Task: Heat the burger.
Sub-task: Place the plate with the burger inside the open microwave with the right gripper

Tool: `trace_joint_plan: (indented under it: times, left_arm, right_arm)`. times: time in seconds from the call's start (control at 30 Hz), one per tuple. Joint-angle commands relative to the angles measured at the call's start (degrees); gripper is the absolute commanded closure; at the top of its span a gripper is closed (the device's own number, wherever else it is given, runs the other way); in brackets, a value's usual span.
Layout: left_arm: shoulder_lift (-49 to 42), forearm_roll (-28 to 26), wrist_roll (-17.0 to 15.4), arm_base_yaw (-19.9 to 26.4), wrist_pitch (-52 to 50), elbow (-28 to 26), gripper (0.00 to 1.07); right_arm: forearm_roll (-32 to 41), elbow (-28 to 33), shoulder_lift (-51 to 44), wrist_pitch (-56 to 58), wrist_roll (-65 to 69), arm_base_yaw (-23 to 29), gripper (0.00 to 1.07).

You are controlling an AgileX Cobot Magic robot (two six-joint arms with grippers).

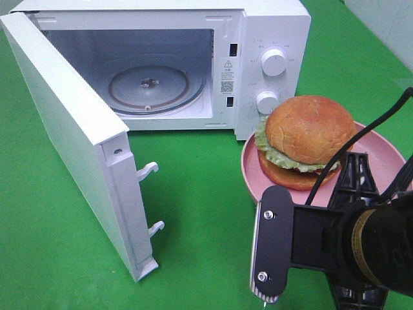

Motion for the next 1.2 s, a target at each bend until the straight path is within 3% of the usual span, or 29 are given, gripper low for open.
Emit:
trace_joint_plan:
  times: [0.03,0.4,0.77,1.07,1.2]
  left_arm:
    - [-0.9,0.1,0.2,0.2,-1.0,-0.1,0.06]
    - [-0.9,0.1,0.2,0.2,-1.0,-0.1,0.06]
    - [-0.9,0.1,0.2,0.2,-1.0,-0.1,0.06]
    - [-0.9,0.1,0.2,0.2,-1.0,-0.1,0.06]
    - [-0.9,0.1,0.2,0.2,-1.0,-0.1,0.06]
  right_arm:
    - [-5.5,-0.1,-0.5,-0.5,-1.3,-0.1,1.06]
    - [-6.9,-0.1,-0.5,-5.7,-6.9,-0.1,1.07]
    - [-7.5,-0.1,-0.5,-13.4,-16.3,-7.7,1.07]
    - [-7.2,-0.1,-0.5,-20.2,-24.2,-10.9,1.07]
    - [-4.5,-0.1,-0.5,-25.4,-31.3,-13.6,1.07]
